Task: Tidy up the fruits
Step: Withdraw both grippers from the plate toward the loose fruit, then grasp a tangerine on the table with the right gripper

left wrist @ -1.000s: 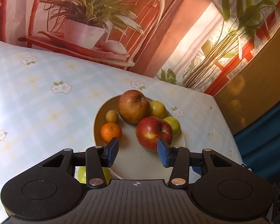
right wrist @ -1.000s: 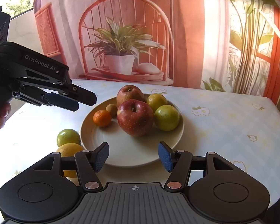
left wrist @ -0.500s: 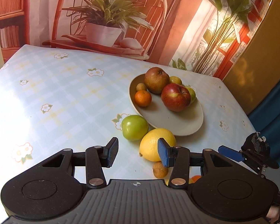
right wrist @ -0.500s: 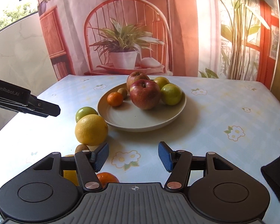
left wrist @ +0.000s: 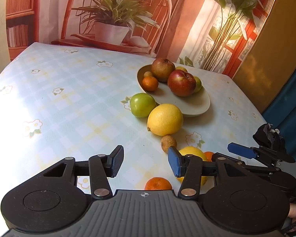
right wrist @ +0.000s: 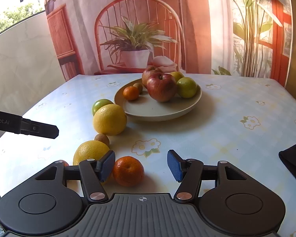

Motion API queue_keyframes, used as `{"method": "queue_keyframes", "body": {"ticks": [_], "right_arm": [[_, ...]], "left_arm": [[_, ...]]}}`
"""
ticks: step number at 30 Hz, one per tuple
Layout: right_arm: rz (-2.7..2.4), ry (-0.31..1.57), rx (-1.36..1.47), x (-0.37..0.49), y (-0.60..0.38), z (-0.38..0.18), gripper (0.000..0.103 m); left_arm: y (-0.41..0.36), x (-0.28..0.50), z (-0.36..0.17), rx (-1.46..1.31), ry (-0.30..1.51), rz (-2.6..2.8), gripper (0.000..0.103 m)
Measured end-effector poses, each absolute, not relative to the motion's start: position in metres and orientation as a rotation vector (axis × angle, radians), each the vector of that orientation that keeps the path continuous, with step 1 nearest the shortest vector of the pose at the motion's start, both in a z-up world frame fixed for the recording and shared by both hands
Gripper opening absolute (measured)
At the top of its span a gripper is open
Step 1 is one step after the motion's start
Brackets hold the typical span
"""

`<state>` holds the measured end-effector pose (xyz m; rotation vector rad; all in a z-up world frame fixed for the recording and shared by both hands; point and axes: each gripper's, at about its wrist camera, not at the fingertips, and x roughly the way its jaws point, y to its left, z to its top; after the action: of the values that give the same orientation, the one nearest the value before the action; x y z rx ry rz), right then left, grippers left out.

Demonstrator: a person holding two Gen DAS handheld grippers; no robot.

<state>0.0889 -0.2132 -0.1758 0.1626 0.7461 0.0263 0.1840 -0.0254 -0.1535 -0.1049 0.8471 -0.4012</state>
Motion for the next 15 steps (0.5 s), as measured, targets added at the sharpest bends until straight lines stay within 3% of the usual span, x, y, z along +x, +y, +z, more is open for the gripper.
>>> {"method": "queue_keyframes", "body": {"ticks": [15], "right_arm": [[0.043,0.782,0.145,0.085,-0.206,-0.189,0.054]], "left_arm": [[-0.021,0.170,-0.161,-0.104,0.855,-0.395,0.053]]}}
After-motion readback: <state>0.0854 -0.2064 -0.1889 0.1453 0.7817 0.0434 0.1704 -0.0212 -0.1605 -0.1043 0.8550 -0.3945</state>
